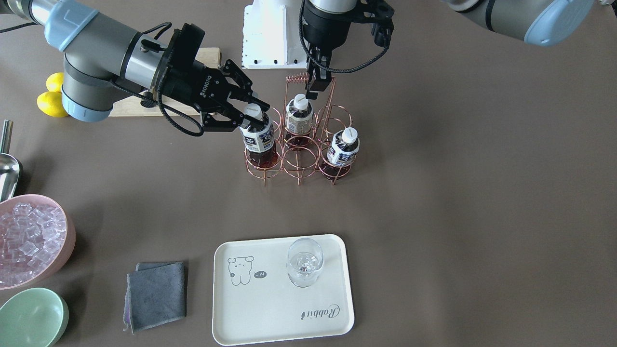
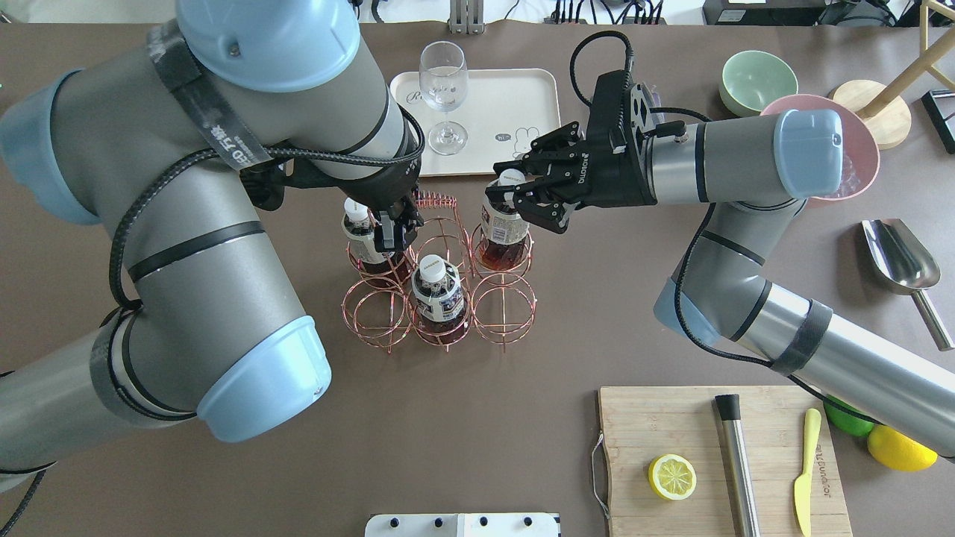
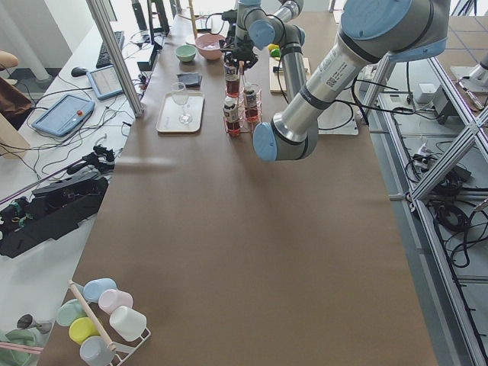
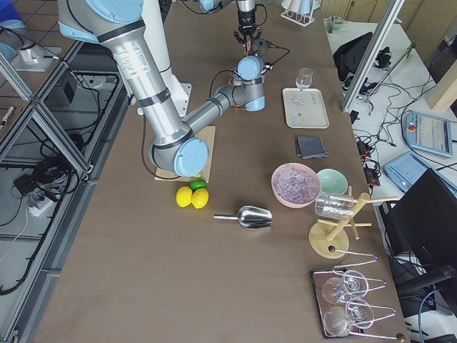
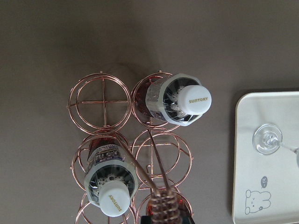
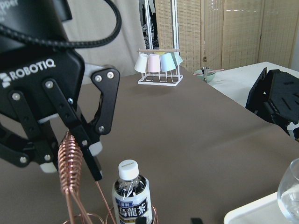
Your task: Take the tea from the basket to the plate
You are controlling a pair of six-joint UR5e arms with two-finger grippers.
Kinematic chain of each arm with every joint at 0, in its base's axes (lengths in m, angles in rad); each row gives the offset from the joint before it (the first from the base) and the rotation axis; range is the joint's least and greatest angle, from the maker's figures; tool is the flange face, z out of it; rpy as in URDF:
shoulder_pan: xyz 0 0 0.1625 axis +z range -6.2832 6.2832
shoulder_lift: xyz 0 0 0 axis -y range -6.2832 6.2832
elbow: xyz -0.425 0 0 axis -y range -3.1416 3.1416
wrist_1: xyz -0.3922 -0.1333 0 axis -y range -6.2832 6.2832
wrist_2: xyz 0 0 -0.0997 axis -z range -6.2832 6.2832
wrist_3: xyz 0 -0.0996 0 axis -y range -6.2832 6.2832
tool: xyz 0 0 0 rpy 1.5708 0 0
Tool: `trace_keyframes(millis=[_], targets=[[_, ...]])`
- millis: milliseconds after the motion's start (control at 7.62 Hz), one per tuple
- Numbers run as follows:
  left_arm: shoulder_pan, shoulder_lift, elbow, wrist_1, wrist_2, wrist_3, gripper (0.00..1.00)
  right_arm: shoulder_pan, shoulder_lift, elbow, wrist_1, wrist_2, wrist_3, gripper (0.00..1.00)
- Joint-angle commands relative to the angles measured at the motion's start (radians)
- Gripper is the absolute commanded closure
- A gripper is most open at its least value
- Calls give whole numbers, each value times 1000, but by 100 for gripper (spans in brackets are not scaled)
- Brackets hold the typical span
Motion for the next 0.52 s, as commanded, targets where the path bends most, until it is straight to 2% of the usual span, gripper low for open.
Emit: trace_keyframes(millis=[0, 262, 394], targets=[[-1, -2, 5, -1, 0, 1, 100, 60, 5, 105, -99, 11, 71, 100], [-1, -3, 9, -1, 1, 3, 100, 159, 72, 118, -176, 73, 117, 100], [-1, -3, 9, -1, 2, 5, 100, 204, 85, 103, -197, 74, 111, 100]])
